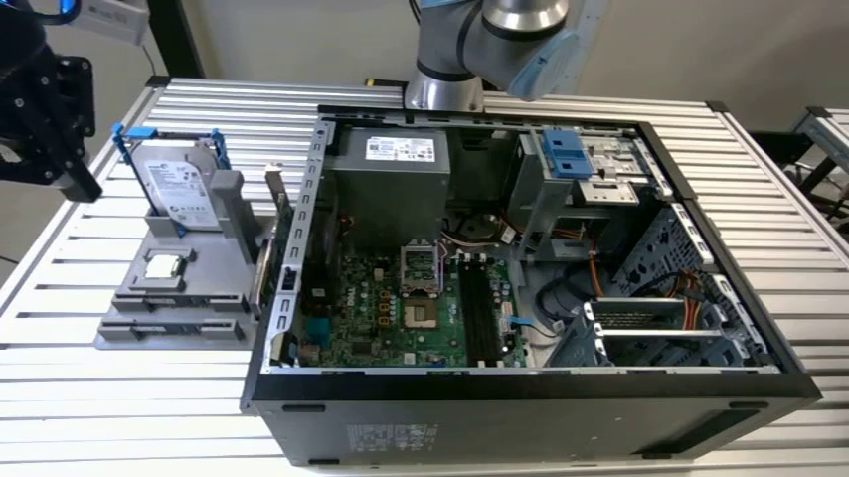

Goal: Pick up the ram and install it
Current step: 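Pick up the ram and move it above insertion slot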

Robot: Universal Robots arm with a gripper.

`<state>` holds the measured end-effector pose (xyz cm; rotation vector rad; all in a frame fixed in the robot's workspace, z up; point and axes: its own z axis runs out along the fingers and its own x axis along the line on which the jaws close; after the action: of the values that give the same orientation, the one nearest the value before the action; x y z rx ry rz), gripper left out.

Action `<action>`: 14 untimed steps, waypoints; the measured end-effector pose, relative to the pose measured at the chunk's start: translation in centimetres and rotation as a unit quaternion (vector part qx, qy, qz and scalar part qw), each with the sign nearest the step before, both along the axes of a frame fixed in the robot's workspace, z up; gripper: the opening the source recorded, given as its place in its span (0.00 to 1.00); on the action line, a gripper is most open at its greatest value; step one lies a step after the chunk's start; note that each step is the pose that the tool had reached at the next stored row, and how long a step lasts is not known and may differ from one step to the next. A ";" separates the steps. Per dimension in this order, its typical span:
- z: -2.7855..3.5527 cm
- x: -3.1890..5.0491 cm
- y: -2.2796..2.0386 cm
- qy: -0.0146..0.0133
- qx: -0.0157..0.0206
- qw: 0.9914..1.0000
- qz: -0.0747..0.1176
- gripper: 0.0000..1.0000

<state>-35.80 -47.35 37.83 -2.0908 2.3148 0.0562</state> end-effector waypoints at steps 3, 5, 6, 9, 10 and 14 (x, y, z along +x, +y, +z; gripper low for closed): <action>-0.17 0.00 0.00 -0.001 0.000 1.000 0.028 0.00; -0.27 0.00 0.00 -0.002 0.000 0.999 0.044 0.00; -0.31 0.00 0.00 -0.003 0.000 0.999 0.053 0.00; -0.40 -0.01 0.00 -0.004 0.000 0.997 0.071 0.00; -0.42 0.00 0.00 -0.004 0.000 0.997 0.071 0.00; -0.44 0.00 0.00 -0.004 0.000 0.997 0.071 0.00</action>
<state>-35.81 -47.35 37.39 -2.2478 2.1573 0.0491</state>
